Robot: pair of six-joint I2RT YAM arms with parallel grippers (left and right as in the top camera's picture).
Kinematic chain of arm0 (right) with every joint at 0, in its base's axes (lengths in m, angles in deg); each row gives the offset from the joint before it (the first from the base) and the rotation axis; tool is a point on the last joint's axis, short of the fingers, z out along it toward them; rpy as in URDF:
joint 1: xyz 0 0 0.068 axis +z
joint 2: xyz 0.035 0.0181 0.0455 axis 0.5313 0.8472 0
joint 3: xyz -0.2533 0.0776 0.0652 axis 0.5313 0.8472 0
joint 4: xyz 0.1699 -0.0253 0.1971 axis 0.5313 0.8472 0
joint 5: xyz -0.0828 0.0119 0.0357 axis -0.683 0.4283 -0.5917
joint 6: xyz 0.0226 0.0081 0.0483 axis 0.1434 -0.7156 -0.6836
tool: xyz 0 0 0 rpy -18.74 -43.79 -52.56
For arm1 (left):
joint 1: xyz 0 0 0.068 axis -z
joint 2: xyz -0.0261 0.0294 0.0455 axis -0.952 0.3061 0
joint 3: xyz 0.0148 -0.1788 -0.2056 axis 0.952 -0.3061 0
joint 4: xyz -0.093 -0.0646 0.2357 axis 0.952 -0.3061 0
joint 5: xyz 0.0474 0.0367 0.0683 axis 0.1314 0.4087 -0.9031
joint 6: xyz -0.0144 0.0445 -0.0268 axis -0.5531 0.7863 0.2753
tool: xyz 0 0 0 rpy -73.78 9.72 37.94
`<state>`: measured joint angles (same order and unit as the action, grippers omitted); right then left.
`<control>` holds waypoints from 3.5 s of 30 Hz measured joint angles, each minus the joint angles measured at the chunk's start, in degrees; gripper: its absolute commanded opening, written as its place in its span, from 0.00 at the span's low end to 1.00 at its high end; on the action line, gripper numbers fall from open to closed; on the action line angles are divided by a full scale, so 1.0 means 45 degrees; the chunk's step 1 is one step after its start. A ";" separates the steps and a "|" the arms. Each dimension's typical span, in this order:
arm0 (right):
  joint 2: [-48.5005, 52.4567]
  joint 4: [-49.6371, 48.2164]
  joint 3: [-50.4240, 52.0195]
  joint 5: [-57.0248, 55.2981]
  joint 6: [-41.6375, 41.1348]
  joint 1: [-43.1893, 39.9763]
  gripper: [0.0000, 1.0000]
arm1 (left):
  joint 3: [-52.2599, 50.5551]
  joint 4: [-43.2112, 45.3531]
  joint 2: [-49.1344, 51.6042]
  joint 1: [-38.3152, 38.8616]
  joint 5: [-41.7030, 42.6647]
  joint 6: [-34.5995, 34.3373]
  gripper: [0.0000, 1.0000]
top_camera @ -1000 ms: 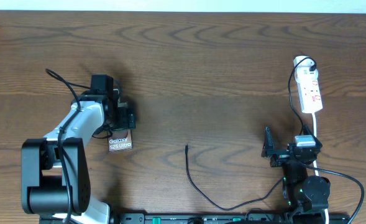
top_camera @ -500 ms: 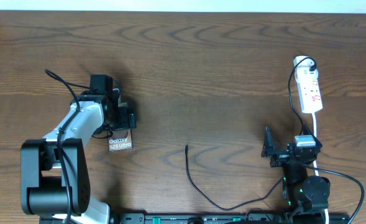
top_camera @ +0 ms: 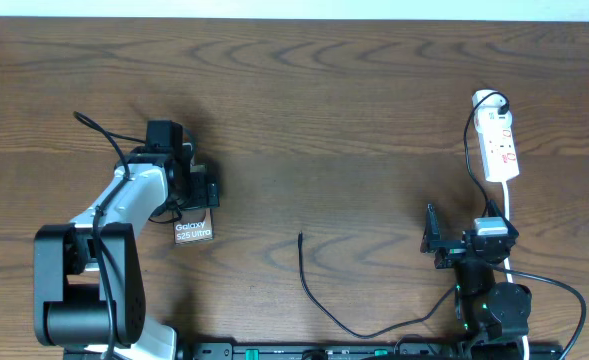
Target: Plug charger to phone and switch on socket
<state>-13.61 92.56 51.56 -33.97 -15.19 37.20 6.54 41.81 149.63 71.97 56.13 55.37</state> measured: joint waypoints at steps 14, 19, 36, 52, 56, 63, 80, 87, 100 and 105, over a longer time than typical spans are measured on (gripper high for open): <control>0.0000 0.0000 0.0000 -0.0005 0.0000 0.0000 0.99 | 0.0029 0.0005 0.0117 0.0024 -0.0228 0.0000 0.94; 0.0000 0.0000 0.0000 -0.0005 0.0000 0.0000 0.99 | 0.0044 0.0005 0.0146 0.0034 -0.0325 0.0000 0.94; 0.0000 0.0000 0.0000 -0.0005 0.0000 0.0000 0.99 | 0.0049 0.0005 0.0160 0.0063 -0.0403 0.0000 0.94; 0.0000 0.0000 0.0000 -0.0005 0.0000 0.0000 0.99 | -0.0015 0.0136 0.0165 0.0073 -0.0563 -0.0005 0.94; 0.0000 0.0000 0.0000 -0.0005 0.0000 0.0000 0.99 | -0.0044 0.0180 0.0160 0.0073 -0.0583 -0.0005 0.94; 0.0000 0.0000 0.0000 -0.0005 0.0000 0.0000 0.99 | -0.0049 0.0185 0.0155 0.0073 -0.0573 -0.0005 0.94; 0.0000 0.0000 0.0000 -0.0005 0.0000 0.0000 0.99 | -0.0063 0.0253 0.0146 0.0019 -0.0636 -0.0010 0.75; 0.0000 0.0000 0.0000 -0.0005 0.0000 0.0000 0.99 | -0.0063 0.0253 0.0146 0.0019 -0.0636 -0.0010 0.72; 0.0000 0.0000 0.0000 -0.0005 0.0000 0.0000 0.99 | -0.0063 0.0253 0.0146 0.0019 -0.0636 -0.0010 0.12; 0.0000 0.0000 0.0000 -0.0005 0.0000 0.0000 0.99 | -0.0063 0.0257 0.0146 0.0019 -0.0641 -0.0010 0.07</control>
<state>-13.61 92.56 51.56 -33.99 -15.19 37.20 6.25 42.97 150.29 72.05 53.24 55.33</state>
